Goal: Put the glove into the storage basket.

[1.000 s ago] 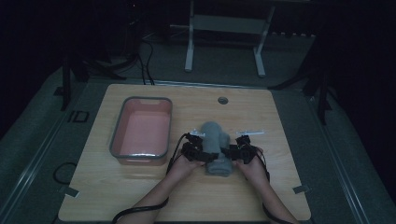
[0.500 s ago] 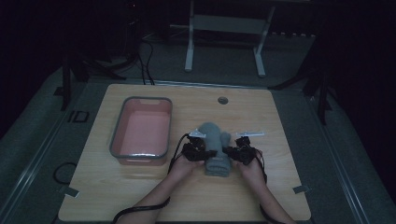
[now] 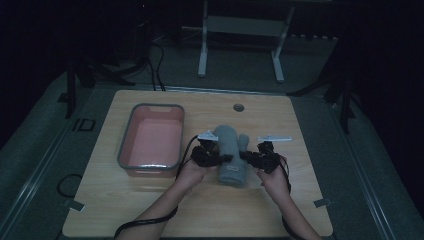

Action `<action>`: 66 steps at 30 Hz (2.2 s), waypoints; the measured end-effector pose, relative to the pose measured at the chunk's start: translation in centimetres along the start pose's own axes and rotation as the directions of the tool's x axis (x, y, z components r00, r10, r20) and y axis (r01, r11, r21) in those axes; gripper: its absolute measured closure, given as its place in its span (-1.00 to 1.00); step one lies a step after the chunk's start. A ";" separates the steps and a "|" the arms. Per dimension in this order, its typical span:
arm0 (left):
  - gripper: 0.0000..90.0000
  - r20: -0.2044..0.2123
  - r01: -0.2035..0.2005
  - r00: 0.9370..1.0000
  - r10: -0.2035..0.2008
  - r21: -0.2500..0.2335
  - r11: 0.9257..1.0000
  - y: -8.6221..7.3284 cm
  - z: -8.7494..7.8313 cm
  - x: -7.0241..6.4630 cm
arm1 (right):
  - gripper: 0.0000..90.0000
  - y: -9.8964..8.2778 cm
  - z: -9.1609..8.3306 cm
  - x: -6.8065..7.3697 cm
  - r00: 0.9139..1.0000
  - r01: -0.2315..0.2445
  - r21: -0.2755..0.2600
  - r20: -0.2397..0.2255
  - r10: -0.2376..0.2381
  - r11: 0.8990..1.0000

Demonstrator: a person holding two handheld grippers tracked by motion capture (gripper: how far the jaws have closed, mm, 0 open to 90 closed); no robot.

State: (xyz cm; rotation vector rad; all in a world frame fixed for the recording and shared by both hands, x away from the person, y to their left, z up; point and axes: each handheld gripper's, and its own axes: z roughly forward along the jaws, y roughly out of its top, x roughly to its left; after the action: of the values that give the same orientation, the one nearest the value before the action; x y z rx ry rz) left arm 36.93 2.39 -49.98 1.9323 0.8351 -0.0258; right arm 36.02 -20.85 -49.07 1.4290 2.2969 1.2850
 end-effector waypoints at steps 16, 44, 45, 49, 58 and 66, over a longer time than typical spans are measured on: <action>0.72 -0.035 -0.105 0.994 0.105 -0.012 0.994 3.5 -5.2 0.1 | 0.79 4.2 -1.7 3.6 0.997 0.065 -0.083 -0.032 -0.068 0.994; 0.71 -0.206 -0.059 0.977 0.051 -0.035 0.998 1.5 -18.4 7.7 | 0.80 11.4 7.5 14.4 0.971 0.154 -0.074 -0.172 -0.165 0.985; 0.71 -0.214 -0.058 0.975 0.051 -0.026 0.998 1.3 -18.8 8.0 | 0.80 11.5 8.0 14.9 0.970 0.162 -0.069 -0.173 -0.171 0.984; 0.71 -0.230 -0.045 0.972 0.040 -0.016 0.999 0.6 -20.1 8.9 | 0.80 11.8 9.7 16.3 0.966 0.178 -0.050 -0.182 -0.184 0.983; 0.71 -0.257 0.035 0.966 -0.025 0.036 0.999 -1.5 -19.3 11.3 | 0.80 10.9 13.3 16.9 0.970 0.177 0.011 -0.169 -0.173 0.984; 0.71 -0.296 0.061 0.955 -0.018 0.136 0.989 -2.8 -17.5 12.4 | 0.81 9.7 15.7 16.7 0.973 0.191 0.082 -0.151 -0.177 0.978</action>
State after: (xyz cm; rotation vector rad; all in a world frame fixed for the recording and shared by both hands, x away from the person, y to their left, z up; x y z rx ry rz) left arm 39.14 23.79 -47.66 2.0852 1.0952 0.1876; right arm 41.64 3.28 -46.89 1.1499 2.5478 1.2758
